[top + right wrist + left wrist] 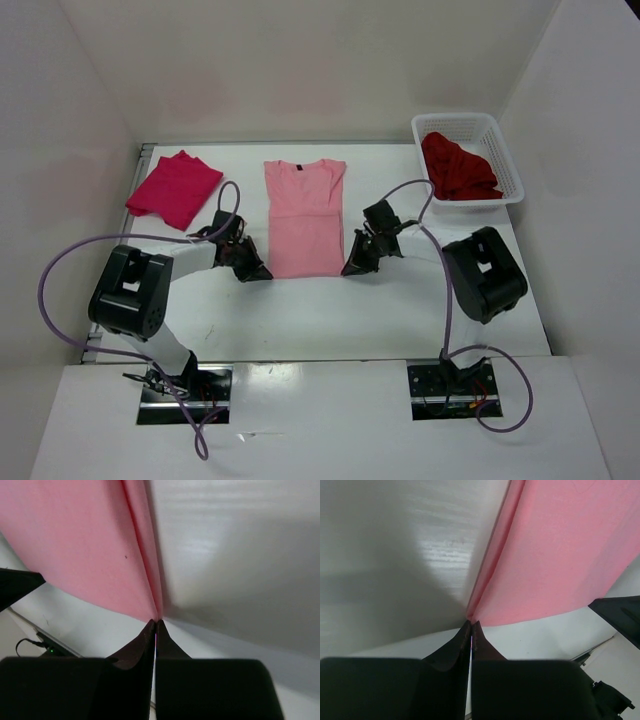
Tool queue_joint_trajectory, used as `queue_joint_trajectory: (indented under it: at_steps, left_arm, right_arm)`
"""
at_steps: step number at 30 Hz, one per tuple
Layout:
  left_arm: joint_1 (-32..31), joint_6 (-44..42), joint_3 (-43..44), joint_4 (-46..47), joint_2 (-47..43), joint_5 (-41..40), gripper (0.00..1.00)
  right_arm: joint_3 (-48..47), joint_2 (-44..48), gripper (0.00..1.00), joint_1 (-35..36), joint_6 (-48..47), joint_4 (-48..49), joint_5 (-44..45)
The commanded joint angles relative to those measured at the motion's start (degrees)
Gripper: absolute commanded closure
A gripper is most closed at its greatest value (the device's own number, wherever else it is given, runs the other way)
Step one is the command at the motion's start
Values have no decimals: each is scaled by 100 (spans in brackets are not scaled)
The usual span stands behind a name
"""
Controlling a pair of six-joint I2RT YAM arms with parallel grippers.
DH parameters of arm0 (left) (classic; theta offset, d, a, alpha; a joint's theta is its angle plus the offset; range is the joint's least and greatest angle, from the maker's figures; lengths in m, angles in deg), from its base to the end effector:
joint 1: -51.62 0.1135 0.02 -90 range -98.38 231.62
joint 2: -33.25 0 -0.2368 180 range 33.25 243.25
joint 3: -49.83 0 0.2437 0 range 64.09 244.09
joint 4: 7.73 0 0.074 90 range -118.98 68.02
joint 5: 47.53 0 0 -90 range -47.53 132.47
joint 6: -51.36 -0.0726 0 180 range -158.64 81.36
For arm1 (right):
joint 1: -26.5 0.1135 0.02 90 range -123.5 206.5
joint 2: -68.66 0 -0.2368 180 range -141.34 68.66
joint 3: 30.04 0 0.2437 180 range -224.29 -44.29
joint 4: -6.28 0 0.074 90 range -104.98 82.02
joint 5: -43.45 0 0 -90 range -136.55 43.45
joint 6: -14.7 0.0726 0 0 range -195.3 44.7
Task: Fold and stack the t-shirts
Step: Grab one side of the 2/3 rectangular tshirt with both arms, then fold the long partially folded tshirt into a neat square
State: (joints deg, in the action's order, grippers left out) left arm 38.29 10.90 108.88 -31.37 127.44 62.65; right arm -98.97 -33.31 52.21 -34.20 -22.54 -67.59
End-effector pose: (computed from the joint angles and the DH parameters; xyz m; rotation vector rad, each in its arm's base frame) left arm 0.2961 -0.0959 0.0878 -0.7227 2.6491 -0.8160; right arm 0.2953 0.1711 0.0873 0.2472 2.8081 0.8251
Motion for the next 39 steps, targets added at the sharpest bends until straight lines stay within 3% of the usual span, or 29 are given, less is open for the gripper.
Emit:
queue_joint_trajectory:
  at_steps: [1,6,10,12,15,20,23,25,31,39]
  left_arm:
    - [-13,-295,-41,-352,-444,169,100]
    - [-13,-812,-453,-1590,-1550,232,100]
    - [-399,-314,-454,-2451,-2351,775,100]
    - [-399,-112,-288,-2829,-2887,803,100]
    - [-137,-50,563,-3051,-2934,653,100]
    - [145,-497,2013,-2692,-1663,487,100]
    - [198,-620,2787,-2191,-765,144,100]
    - [198,-551,3313,-1875,-116,4,100]
    - [198,-559,4238,-1461,1546,-516,100]
    - [313,-507,5320,-1364,2533,-726,97]
  right_arm:
    - [342,722,100,-40,29,-177,-32]
    - [1123,1791,100,337,82,-880,-146]
    - [1310,2628,100,724,354,-1583,-322]
    - [1022,3032,100,724,407,-2040,-183]
    - [284,2921,100,207,66,-2226,-268]
    - [-1526,1507,100,-260,-655,-2024,-33]
    - [-2502,523,100,-672,-718,-1752,-425]
    - [-3098,-160,100,-795,-779,-1682,-235]
    - [-4077,-1307,100,-1025,-885,-1733,143]
    - [-5016,-2264,100,-1139,-885,-1901,504]
